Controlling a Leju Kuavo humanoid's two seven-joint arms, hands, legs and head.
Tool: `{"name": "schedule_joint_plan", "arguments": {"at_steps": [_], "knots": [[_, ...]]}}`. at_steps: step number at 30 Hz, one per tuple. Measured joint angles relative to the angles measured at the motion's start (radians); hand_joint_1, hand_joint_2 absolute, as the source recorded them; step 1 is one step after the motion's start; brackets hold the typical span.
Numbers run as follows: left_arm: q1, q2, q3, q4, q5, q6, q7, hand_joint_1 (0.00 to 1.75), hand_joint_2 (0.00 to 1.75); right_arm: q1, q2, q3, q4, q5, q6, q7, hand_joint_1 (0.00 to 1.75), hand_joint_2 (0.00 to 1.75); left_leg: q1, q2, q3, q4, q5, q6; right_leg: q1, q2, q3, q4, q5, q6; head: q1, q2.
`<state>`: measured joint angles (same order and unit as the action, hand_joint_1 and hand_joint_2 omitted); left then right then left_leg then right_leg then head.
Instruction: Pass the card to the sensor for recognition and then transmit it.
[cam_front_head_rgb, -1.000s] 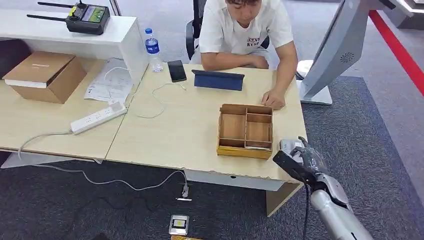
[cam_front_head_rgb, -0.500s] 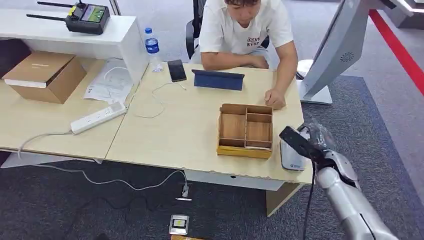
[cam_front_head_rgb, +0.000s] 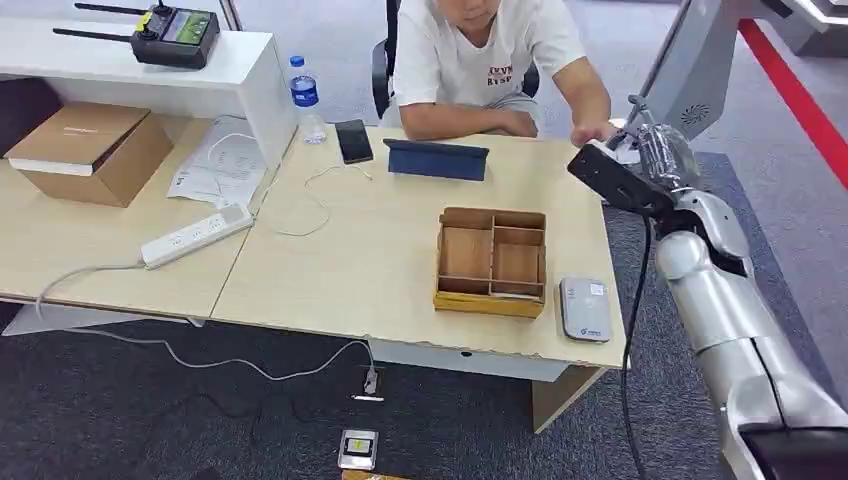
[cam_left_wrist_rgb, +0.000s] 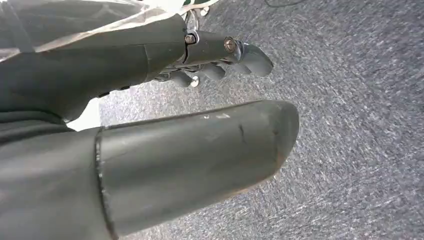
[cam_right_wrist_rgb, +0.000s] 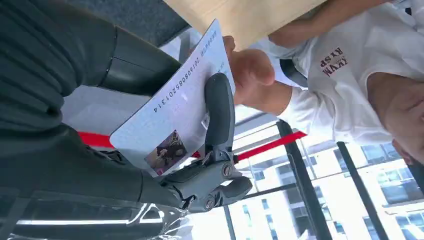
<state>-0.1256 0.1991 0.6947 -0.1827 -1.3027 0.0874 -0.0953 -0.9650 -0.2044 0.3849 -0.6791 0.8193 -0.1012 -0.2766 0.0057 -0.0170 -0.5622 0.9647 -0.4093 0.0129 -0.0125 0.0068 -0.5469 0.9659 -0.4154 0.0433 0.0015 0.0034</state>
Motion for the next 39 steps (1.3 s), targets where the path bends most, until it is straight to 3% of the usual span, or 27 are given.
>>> {"name": "schedule_joint_plan", "arguments": {"at_steps": [4, 8, 15, 30, 31, 32, 33, 36, 37, 39], "knots": [[-0.001, 0.001, -0.003, 0.000, -0.024, -0.002, -0.016, 0.00, 0.00, -0.058, 0.048, 0.011, 0.056, 0.058, 0.046, -0.001, 1.75, 1.75, 0.000, 0.000, 0.000, 0.000, 0.000, 0.000, 0.000, 0.000, 0.000, 0.000, 0.000, 0.000, 0.000, 0.000], [-0.001, 0.000, -0.010, 0.000, -0.042, 0.003, -0.016, 0.00, 0.00, -0.127, 0.104, 0.034, 0.120, 0.115, 0.084, 0.037, 1.75, 1.75, 0.000, 0.000, 0.000, 0.000, 0.000, 0.000, 0.000, 0.000, -0.001, 0.000, 0.000, 0.000, 0.000, 0.000], [-0.001, 0.000, -0.011, 0.000, -0.036, -0.001, 0.017, 0.00, 0.00, -0.203, 0.178, 0.071, 0.213, 0.141, 0.111, 0.087, 1.75, 1.75, 0.000, 0.000, 0.000, 0.000, 0.000, 0.000, 0.000, 0.000, -0.001, 0.000, 0.000, 0.000, 0.000, 0.000], [0.000, 0.000, -0.011, 0.000, -0.029, -0.001, 0.029, 0.00, 0.00, -0.234, 0.224, 0.093, 0.308, 0.145, 0.106, 0.109, 1.75, 1.75, 0.000, 0.000, -0.001, 0.000, 0.000, 0.000, 0.000, 0.000, -0.001, 0.000, 0.000, -0.001, 0.000, 0.000], [0.000, 0.000, -0.011, 0.000, -0.029, -0.001, 0.029, 0.00, 0.00, -0.234, 0.224, 0.094, 0.312, 0.145, 0.106, 0.109, 1.64, 1.75, 0.000, 0.000, -0.001, 0.000, 0.000, 0.000, 0.000, 0.000, -0.002, 0.000, 0.000, -0.001, 0.000, 0.000], [0.000, 0.000, -0.011, 0.000, -0.029, -0.001, 0.029, 0.00, 0.00, -0.234, 0.225, 0.094, 0.316, 0.145, 0.106, 0.109, 0.30, 1.75, 0.000, 0.000, -0.001, 0.000, 0.000, 0.000, 0.000, 0.000, -0.002, 0.000, 0.000, -0.001, 0.000, 0.000], [0.000, 0.000, -0.011, 0.000, -0.029, -0.001, 0.029, 0.00, 0.00, -0.234, 0.225, 0.095, 0.319, 0.145, 0.106, 0.109, 0.14, 1.75, 0.000, 0.000, -0.001, 0.000, 0.000, 0.000, 0.000, 0.000, -0.002, 0.000, 0.000, -0.001, 0.000, 0.000], [0.000, 0.000, -0.011, 0.000, -0.029, -0.001, 0.029, 0.00, 0.00, -0.235, 0.229, 0.097, 0.327, 0.144, 0.103, 0.109, 0.00, 1.75, 0.000, 0.000, -0.001, 0.000, 0.000, 0.000, 0.000, 0.000, -0.002, 0.000, 0.000, -0.001, 0.000, 0.000], [0.000, 0.000, -0.011, 0.000, -0.030, -0.001, 0.029, 0.00, 0.00, -0.235, 0.230, 0.098, 0.328, 0.144, 0.101, 0.110, 0.00, 0.00, 0.000, 0.000, -0.001, 0.000, 0.000, 0.000, 0.000, 0.000, -0.002, 0.000, 0.000, -0.001, 0.000, 0.000], [0.000, 0.000, -0.011, 0.000, -0.030, -0.001, 0.031, 0.00, 0.00, -0.235, 0.231, 0.099, 0.334, 0.144, 0.091, 0.111, 0.00, 0.00, 0.000, 0.000, -0.001, 0.000, 0.000, 0.000, 0.000, 0.000, -0.002, 0.000, 0.000, -0.001, 0.000, 0.000]]}}
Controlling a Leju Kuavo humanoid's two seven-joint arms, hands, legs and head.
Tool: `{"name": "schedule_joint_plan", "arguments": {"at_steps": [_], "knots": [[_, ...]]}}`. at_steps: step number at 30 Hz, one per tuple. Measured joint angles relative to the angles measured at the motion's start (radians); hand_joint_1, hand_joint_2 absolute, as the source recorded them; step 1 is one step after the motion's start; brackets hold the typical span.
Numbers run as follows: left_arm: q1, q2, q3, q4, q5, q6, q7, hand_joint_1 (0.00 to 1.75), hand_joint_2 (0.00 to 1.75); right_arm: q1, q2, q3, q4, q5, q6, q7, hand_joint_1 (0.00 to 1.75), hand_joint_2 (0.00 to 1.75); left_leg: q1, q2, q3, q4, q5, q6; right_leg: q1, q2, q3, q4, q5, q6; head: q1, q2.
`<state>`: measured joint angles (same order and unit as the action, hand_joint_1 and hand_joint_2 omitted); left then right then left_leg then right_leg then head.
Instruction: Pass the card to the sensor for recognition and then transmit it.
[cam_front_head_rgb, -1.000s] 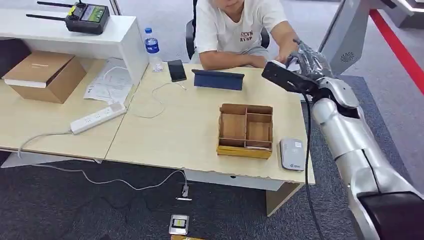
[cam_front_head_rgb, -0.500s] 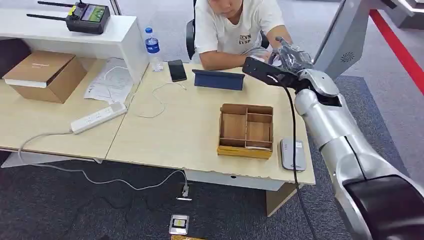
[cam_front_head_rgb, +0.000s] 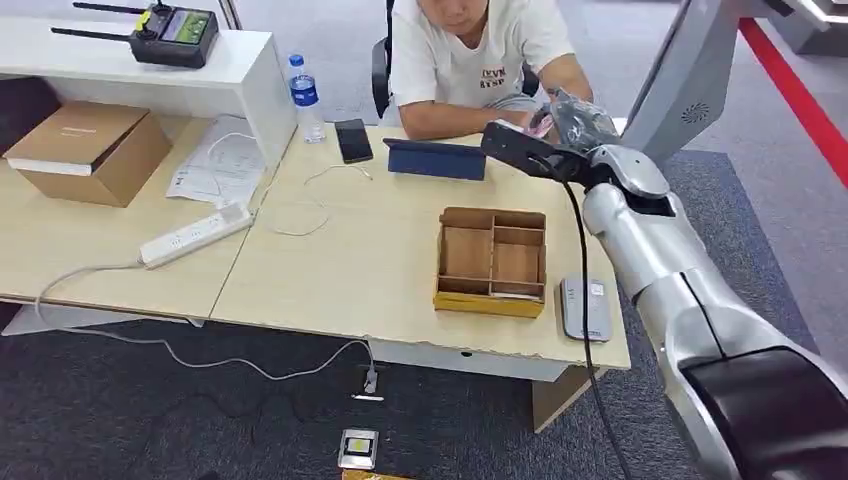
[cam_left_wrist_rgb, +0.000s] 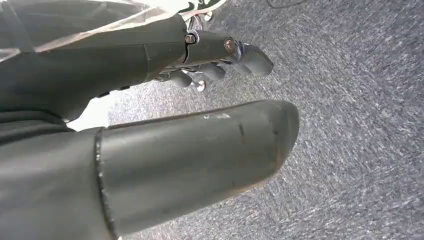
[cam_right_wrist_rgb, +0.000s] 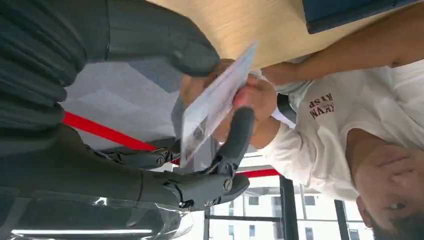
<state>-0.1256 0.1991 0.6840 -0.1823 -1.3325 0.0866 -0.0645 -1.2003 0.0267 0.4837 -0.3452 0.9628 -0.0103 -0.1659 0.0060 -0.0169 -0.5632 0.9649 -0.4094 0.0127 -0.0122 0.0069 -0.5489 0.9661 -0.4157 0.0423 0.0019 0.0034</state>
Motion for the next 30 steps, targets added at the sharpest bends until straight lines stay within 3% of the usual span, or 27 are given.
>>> {"name": "schedule_joint_plan", "arguments": {"at_steps": [14, 17, 21, 28, 29, 30], "knots": [[0.000, 0.000, 0.000, 0.000, 0.000, 0.002, 0.003, 0.00, 0.00, -0.001, 0.005, 0.001, 0.016, -0.024, -0.029, 0.003, 0.00, 0.00, 0.000, 0.000, 0.000, 0.000, 0.000, 0.000, 0.000, 0.000, 0.000, 0.000, 0.000, 0.000, 0.000, 0.000], [0.000, 0.000, 0.000, 0.000, 0.007, 0.002, 0.010, 0.00, 0.00, -0.001, 0.004, -0.004, 0.016, -0.096, -0.029, -0.022, 0.00, 0.00, 0.000, 0.000, 0.000, 0.000, 0.000, 0.000, 0.000, 0.000, 0.000, 0.000, 0.000, 0.000, 0.000, 0.000], [0.001, 0.000, 0.000, 0.000, 0.022, 0.003, 0.023, 0.00, 0.00, 0.009, 0.002, -0.091, 0.015, -0.447, 0.218, -0.061, 0.00, 0.00, 0.000, 0.000, 0.001, 0.000, 0.000, 0.000, 0.000, 0.000, 0.000, 0.000, 0.000, 0.000, 0.000, 0.000], [0.001, 0.000, 0.001, 0.000, 0.023, 0.003, 0.023, 0.00, 0.00, 0.010, 0.001, -0.098, 0.015, -0.466, 0.234, -0.064, 0.00, 0.00, 0.000, 0.000, 0.001, 0.000, 0.000, 0.000, 0.000, 0.000, 0.000, 0.000, 0.000, 0.000, 0.000, 0.000], [0.001, 0.000, 0.002, 0.000, 0.029, 0.003, 0.026, 0.00, 0.00, 0.029, -0.005, -0.150, 0.005, -0.582, 0.333, -0.087, 0.00, 1.75, 0.000, 0.000, 0.001, 0.000, 0.000, 0.000, 0.000, 0.000, 0.000, 0.000, 0.000, 0.000, 0.000, 0.000], [0.002, -0.001, 0.003, 0.000, 0.037, 0.004, 0.027, 0.00, 0.00, 0.042, -0.012, -0.174, -0.004, -0.632, 0.372, -0.099, 0.00, 1.75, 0.000, 0.000, 0.001, 0.000, 0.000, 0.000, 0.000, 0.000, 0.000, 0.000, 0.000, 0.000, 0.000, 0.000]]}}
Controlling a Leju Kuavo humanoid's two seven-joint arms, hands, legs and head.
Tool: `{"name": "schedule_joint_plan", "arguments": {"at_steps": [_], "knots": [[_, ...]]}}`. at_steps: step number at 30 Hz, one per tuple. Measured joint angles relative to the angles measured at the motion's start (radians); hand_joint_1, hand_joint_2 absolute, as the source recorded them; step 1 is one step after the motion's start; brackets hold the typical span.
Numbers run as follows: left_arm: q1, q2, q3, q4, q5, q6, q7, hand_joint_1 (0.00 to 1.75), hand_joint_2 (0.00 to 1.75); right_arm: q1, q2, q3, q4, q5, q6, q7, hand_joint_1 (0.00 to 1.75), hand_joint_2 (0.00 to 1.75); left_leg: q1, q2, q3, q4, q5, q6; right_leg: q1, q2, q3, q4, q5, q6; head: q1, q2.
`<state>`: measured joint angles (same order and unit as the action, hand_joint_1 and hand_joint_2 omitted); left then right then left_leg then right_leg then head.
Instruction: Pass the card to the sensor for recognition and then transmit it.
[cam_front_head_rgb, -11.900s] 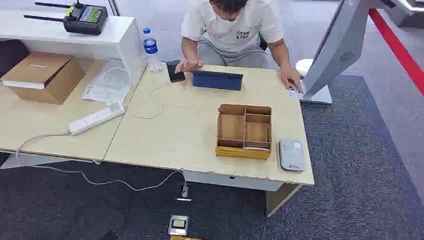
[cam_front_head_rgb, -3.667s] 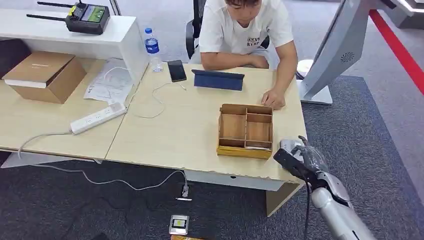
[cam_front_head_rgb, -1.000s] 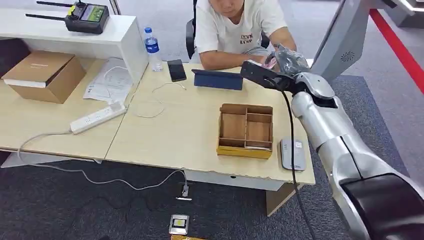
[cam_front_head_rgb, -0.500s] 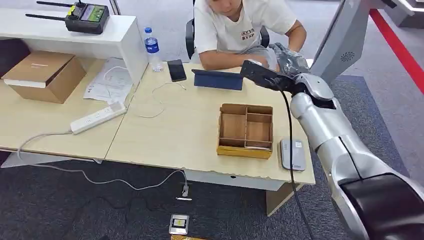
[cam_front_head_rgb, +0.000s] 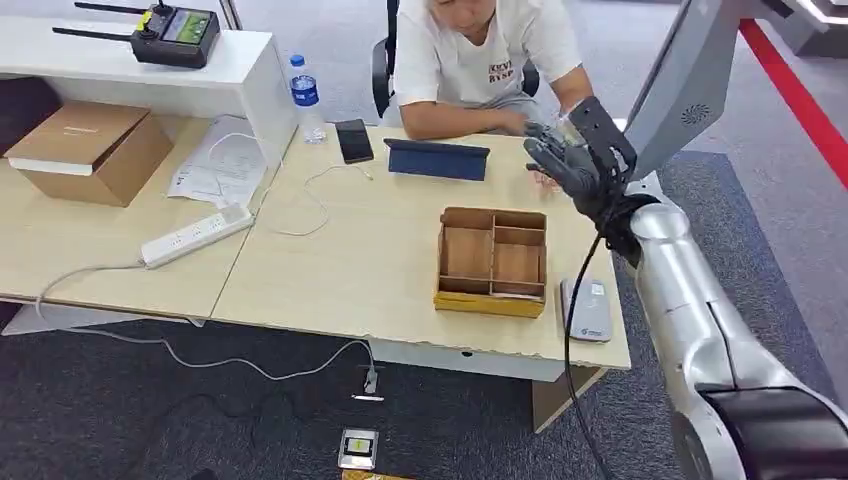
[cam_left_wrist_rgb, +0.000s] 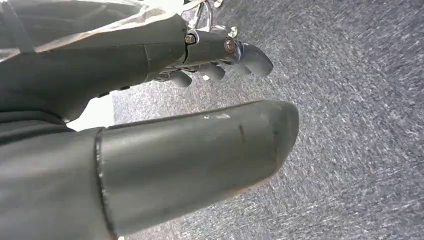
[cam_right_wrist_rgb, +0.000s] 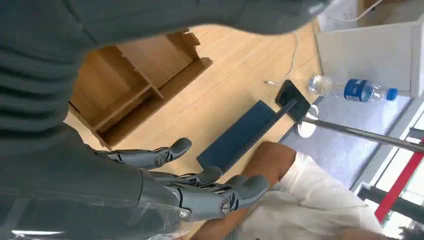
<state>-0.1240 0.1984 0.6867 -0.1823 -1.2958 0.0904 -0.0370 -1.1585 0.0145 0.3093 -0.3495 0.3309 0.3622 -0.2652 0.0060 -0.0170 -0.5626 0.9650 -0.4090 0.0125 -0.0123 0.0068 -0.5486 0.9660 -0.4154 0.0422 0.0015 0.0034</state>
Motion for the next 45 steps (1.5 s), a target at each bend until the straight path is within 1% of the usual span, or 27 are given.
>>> {"name": "schedule_joint_plan", "arguments": {"at_steps": [1, 2, 3, 6, 8, 20, 22, 25, 27, 29, 32, 36, 39, 41, 45], "knots": [[0.000, 0.000, 0.005, 0.000, 0.020, 0.000, 0.007, 0.00, 0.00, 0.057, -0.024, -0.060, -0.045, -0.097, 0.044, -0.018, 0.00, 1.75, 0.000, 0.000, 0.000, 0.000, 0.000, 0.000, 0.000, 0.000, 0.001, 0.000, 0.000, 0.000, 0.000, 0.000], [0.000, 0.000, 0.010, 0.000, 0.026, -0.002, 0.014, 0.00, 0.00, 0.149, -0.060, -0.078, -0.126, -0.232, 0.041, 0.012, 0.00, 1.75, 0.000, 0.000, 0.000, 0.000, 0.000, 0.000, 0.000, 0.000, 0.001, -0.001, 0.000, 0.000, 0.000, 0.000], [0.001, 0.000, 0.014, 0.000, 0.026, -0.002, 0.015, 0.00, 0.00, 0.220, -0.086, -0.077, -0.200, -0.313, 0.023, 0.033, 0.00, 1.75, 0.000, -0.001, 0.000, 0.000, 0.000, 0.000, 0.000, 0.000, 0.001, -0.001, 0.000, 0.000, 0.000, 0.000], [-0.001, 0.001, 0.019, 0.000, 0.026, -0.002, 0.015, 0.00, 0.00, 0.267, -0.108, -0.076, -0.259, -0.334, 0.015, 0.042, 0.00, 1.75, 0.000, 0.000, 0.000, 0.000, 0.000, 0.000, 0.000, 0.001, 0.000, -0.001, 0.000, 0.000, 0.000, 0.000], [-0.001, 0.001, 0.023, 0.000, 0.026, -0.002, 0.015, 0.00, 0.00, 0.280, -0.117, -0.075, -0.286, -0.344, 0.013, 0.047, 0.00, 1.75, 0.000, 0.000, 0.000, 0.000, 0.000, 0.000, 0.000, 0.001, 0.000, -0.001, 0.000, 0.000, 0.000, 0.000], [-0.001, 0.001, 0.026, 0.000, 0.025, -0.002, 0.015, 0.00, 0.00, 0.304, -0.146, -0.070, -0.373, -0.355, 0.006, 0.051, 0.00, 1.75, 0.000, 0.000, 0.000, 0.000, 0.000, 0.000, 0.001, 0.001, 0.000, 0.000, 0.000, 0.000, 0.000, 0.000], [-0.002, 0.000, 0.026, 0.000, 0.021, 0.004, 0.015, 0.00, 0.00, 0.310, -0.148, -0.070, -0.381, -0.370, -0.007, 0.055, 0.00, 1.75, 0.000, 0.000, 0.000, 0.000, 0.000, 0.000, 0.000, 0.001, 0.000, -0.001, 0.000, 0.000, 0.000, 0.000], [-0.002, -0.002, 0.027, 0.000, 0.018, 0.014, 0.014, 0.00, 0.00, 0.347, -0.156, -0.065, -0.412, -0.386, -0.041, 0.063, 0.00, 1.75, 0.000, 0.000, 0.000, 0.000, 0.000, 0.000, 0.001, 0.001, 0.000, -0.001, 0.000, 0.000, 0.000, 0.000], [-0.002, -0.003, 0.026, 0.000, 0.016, 0.016, 0.015, 0.00, 0.00, 0.389, -0.166, -0.056, -0.448, -0.363, -0.090, 0.079, 0.00, 1.75, 0.000, 0.000, 0.000, 0.000, -0.001, 0.000, 0.000, 0.001, 0.000, -0.001, 0.000, 0.000, 0.000, 0.000], [-0.002, -0.005, 0.027, 0.000, 0.013, 0.017, 0.015, 0.00, 0.00, 0.435, -0.173, -0.045, -0.491, -0.298, -0.153, 0.087, 0.00, 1.75, 0.000, 0.000, 0.000, 0.000, -0.001, 0.000, 0.000, 0.001, 0.000, -0.001, 0.000, 0.000, 0.000, 0.000], [-0.002, -0.008, 0.026, 0.000, 0.006, 0.018, 0.014, 0.00, 0.00, 0.494, -0.179, -0.023, -0.551, -0.209, -0.205, 0.094, 0.00, 1.75, 0.000, 0.000, 0.000, 0.000, -0.001, 0.000, 0.001, 0.001, 0.000, -0.001, 0.000, 0.000, 0.000, 0.000], [-0.003, -0.008, 0.026, 0.000, -0.002, 0.018, 0.005, 0.00, 0.00, 0.574, -0.177, 0.012, -0.631, -0.083, -0.229, 0.106, 0.00, 1.75, 0.000, 0.000, 0.000, 0.000, -0.001, 0.000, 0.001, 0.001, 0.000, -0.001, 0.000, 0.000, 0.000, 0.000], [-0.003, -0.008, 0.026, 0.000, -0.004, 0.018, -0.003, 0.00, 0.00, 0.629, -0.170, 0.051, -0.681, 0.061, -0.252, 0.109, 0.00, 1.75, 0.002, 0.000, 0.000, 0.000, -0.001, -0.001, 0.002, 0.001, 0.000, -0.001, -0.001, -0.001, 0.000, 0.000], [-0.003, -0.009, 0.026, 0.000, -0.006, 0.018, -0.003, 0.00, 0.00, 0.668, -0.167, 0.075, -0.712, 0.100, -0.251, 0.113, 0.00, 1.75, 0.002, 0.000, 0.000, 0.000, -0.001, -0.001, 0.002, 0.001, 0.000, -0.001, -0.001, -0.001, 0.000, 0.000], [-0.003, -0.008, 0.026, 0.000, -0.006, 0.018, -0.003, 0.00, 0.00, 0.741, -0.172, 0.105, -0.797, 0.136, -0.243, 0.143, 0.00, 1.75, 0.002, 0.000, 0.000, 0.000, -0.001, -0.001, 0.002, 0.001, 0.000, -0.001, -0.001, -0.001, 0.000, 0.000]]}}
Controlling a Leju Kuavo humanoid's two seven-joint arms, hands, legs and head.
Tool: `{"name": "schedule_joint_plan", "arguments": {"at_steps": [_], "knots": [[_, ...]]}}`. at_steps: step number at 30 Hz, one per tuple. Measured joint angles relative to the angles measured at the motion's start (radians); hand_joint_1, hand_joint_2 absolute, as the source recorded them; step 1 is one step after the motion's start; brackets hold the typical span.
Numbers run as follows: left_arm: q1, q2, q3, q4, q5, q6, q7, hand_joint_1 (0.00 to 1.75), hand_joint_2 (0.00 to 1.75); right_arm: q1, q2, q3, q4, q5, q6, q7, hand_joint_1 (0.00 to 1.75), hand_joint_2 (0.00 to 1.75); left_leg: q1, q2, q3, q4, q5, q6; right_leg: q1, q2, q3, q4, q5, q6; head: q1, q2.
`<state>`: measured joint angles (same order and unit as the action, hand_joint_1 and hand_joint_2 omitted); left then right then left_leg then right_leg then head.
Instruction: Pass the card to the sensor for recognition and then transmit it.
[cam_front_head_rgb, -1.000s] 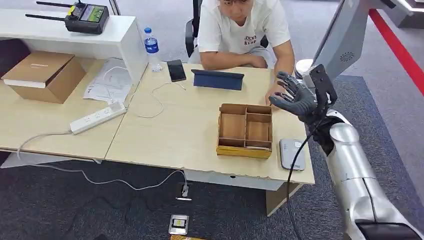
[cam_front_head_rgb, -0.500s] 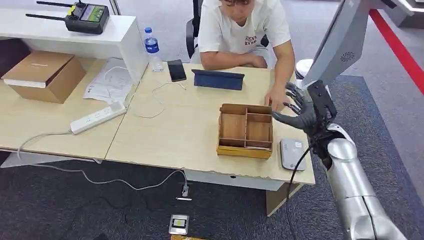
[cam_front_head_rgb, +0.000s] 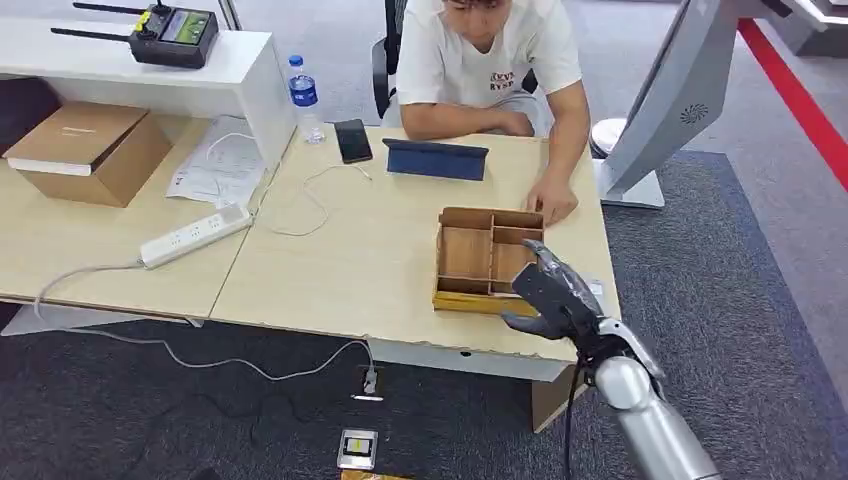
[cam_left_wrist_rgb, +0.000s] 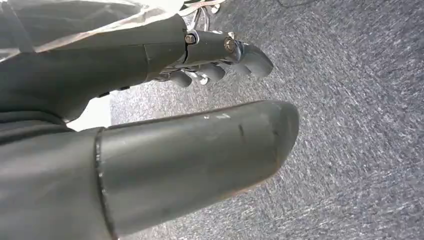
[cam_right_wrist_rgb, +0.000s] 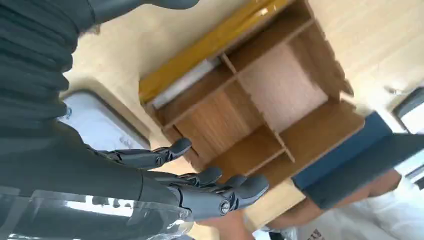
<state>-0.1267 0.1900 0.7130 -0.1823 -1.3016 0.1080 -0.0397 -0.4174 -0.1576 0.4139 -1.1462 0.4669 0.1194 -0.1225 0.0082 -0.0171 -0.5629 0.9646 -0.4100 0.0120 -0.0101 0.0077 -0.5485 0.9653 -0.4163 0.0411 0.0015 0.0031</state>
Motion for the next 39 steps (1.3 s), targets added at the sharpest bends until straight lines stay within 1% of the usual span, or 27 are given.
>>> {"name": "schedule_joint_plan", "arguments": {"at_steps": [5, 8, 11, 12, 14, 16, 17, 18, 20, 21, 26, 39], "knots": [[0.001, 0.001, 0.000, 0.000, -0.002, 0.000, 0.000, 0.00, 0.00, 0.069, -0.021, 0.018, -0.131, 0.016, 0.004, 0.063, 0.00, 1.75, 0.000, 0.000, 0.000, 0.000, 0.000, 0.000, 0.000, 0.000, 0.000, 0.000, 0.000, 0.000, 0.000, 0.000], [0.001, 0.001, 0.000, 0.000, -0.014, 0.009, 0.000, 0.00, 0.00, 0.086, -0.034, 0.022, -0.183, 0.041, 0.002, 0.075, 0.00, 1.75, 0.000, 0.000, 0.000, 0.000, 0.000, 0.000, 0.000, 0.000, 0.000, 0.000, 0.000, 0.000, 0.000, 0.000], [0.001, 0.001, 0.000, 0.000, -0.014, 0.009, -0.003, 0.00, 0.00, 0.094, -0.040, 0.033, -0.210, 0.106, -0.021, 0.068, 0.00, 1.75, 0.000, 0.000, 0.000, 0.000, 0.000, 0.000, 0.000, 0.000, 0.000, 0.000, 0.000, 0.000, 0.000, 0.000], [0.001, 0.001, 0.000, 0.000, -0.015, 0.009, -0.003, 0.00, 0.00, 0.094, -0.040, 0.042, -0.213, 0.139, -0.035, 0.062, 0.00, 1.75, 0.000, 0.000, 0.000, 0.000, 0.000, 0.000, 0.000, 0.000, 0.000, 0.000, 0.000, 0.000, 0.000, 0.000], [0.000, 0.001, 0.000, 0.000, -0.015, 0.009, -0.003, 0.00, 0.00, 0.094, -0.039, 0.061, -0.217, 0.236, -0.087, 0.052, 0.00, 1.75, 0.000, 0.000, 0.000, 0.000, 0.000, 0.000, 0.000, 0.000, 0.000, 0.000, 0.000, 0.000, 0.000, 0.000], [0.000, 0.001, 0.000, 0.000, -0.015, 0.009, -0.003, 0.00, 0.00, 0.093, -0.034, 0.075, -0.216, 0.323, -0.148, 0.046, 0.00, 1.75, 0.000, 0.000, 0.000, 0.000, 0.000, 0.000, 0.000, 0.000, 0.000, 0.000, 0.000, 0.000, 0.000, 0.000], [0.001, 0.001, 0.000, 0.000, -0.015, 0.009, -0.003, 0.00, 0.00, 0.089, -0.029, 0.080, -0.210, 0.366, -0.196, 0.041, 0.00, 1.75, 0.000, 0.000, 0.000, 0.000, 0.000, 0.000, 0.000, 0.000, 0.000, 0.000, 0.000, 0.000, 0.000, 0.000], [0.000, 0.000, 0.000, 0.000, -0.016, 0.009, -0.003, 0.00, 0.00, 0.082, -0.023, 0.083, -0.201, 0.403, -0.229, 0.036, 0.00, 1.75, 0.000, 0.000, 0.000, 0.000, 0.000, 0.000, 0.000, 0.000, 0.000, 0.000, 0.000, 0.000, 0.000, 0.000], [0.000, 0.000, 0.000, 0.000, -0.019, 0.009, -0.003, 0.00, 0.00, 0.064, -0.015, 0.088, -0.175, 0.459, -0.288, 0.020, 0.00, 1.75, 0.000, 0.000, 0.000, 0.000, 0.000, 0.000, 0.000, 0.000, 0.000, 0.000, 0.000, 0.000, 0.000, 0.000], [0.000, 0.000, 0.000, 0.000, -0.021, 0.009, -0.003, 0.00, 0.00, 0.054, -0.010, 0.090, -0.157, 0.470, -0.302, 0.015, 0.00, 1.75, 0.000, 0.000, 0.000, 0.000, 0.000, 0.000, 0.000, 0.000, 0.000, 0.000, 0.000, 0.000, 0.000, 0.000], [0.000, 0.000, 0.000, 0.000, -0.023, 0.009, -0.003, 0.00, 0.00, 0.035, 0.009, 0.095, -0.092, 0.481, -0.314, 0.007, 0.00, 1.75, 0.000, 0.000, 0.000, 0.000, 0.000, 0.000, 0.000, 0.000, 0.000, 0.000, 0.000, 0.000, 0.000, 0.000], [0.000, 0.000, 0.000, 0.000, -0.023, 0.009, -0.003, 0.00, 0.00, 0.020, 0.029, 0.101, -0.017, 0.485, -0.316, 0.000, 0.00, 1.75, 0.000, 0.000, 0.000, 0.000, 0.000, 0.000, 0.000, 0.000, 0.000, 0.000, 0.000, 0.000, 0.000, 0.000]]}}
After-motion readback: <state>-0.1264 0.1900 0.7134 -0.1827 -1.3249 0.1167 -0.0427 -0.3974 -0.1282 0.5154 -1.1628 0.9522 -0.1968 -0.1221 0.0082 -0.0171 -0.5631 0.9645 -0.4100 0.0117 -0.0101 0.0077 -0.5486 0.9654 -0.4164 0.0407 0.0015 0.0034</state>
